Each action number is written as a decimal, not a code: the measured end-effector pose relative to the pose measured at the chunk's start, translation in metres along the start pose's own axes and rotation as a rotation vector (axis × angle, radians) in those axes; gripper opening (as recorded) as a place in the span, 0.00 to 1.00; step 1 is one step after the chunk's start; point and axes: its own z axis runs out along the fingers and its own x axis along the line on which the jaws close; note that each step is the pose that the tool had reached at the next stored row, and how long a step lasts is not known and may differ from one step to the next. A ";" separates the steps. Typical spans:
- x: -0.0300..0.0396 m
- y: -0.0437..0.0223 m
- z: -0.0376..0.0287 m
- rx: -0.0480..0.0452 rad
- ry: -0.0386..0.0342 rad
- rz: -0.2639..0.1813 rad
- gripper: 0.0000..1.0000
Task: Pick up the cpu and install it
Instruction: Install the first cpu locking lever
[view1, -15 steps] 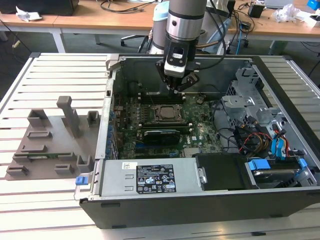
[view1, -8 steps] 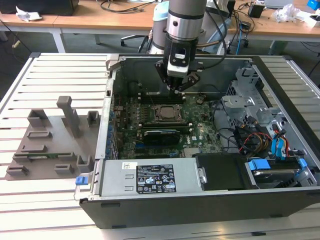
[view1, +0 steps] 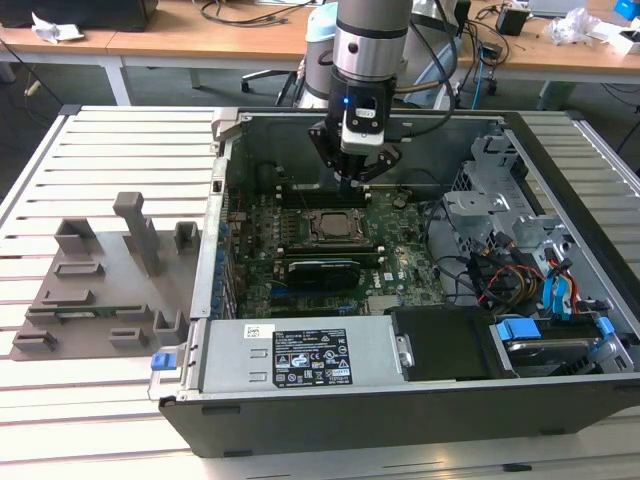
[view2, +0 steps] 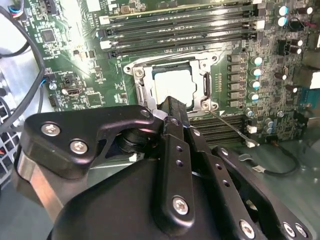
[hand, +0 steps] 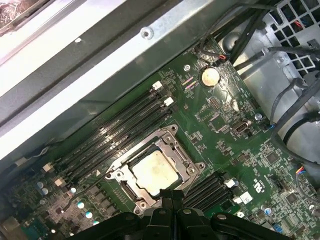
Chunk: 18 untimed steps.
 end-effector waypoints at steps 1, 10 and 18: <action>0.0000 0.0000 0.0000 -0.0005 -0.0010 -0.012 0.11; 0.0000 0.0000 0.0000 -0.0033 -0.0074 -0.091 0.11; 0.0000 0.0000 0.0000 -0.0060 -0.0136 -0.169 0.11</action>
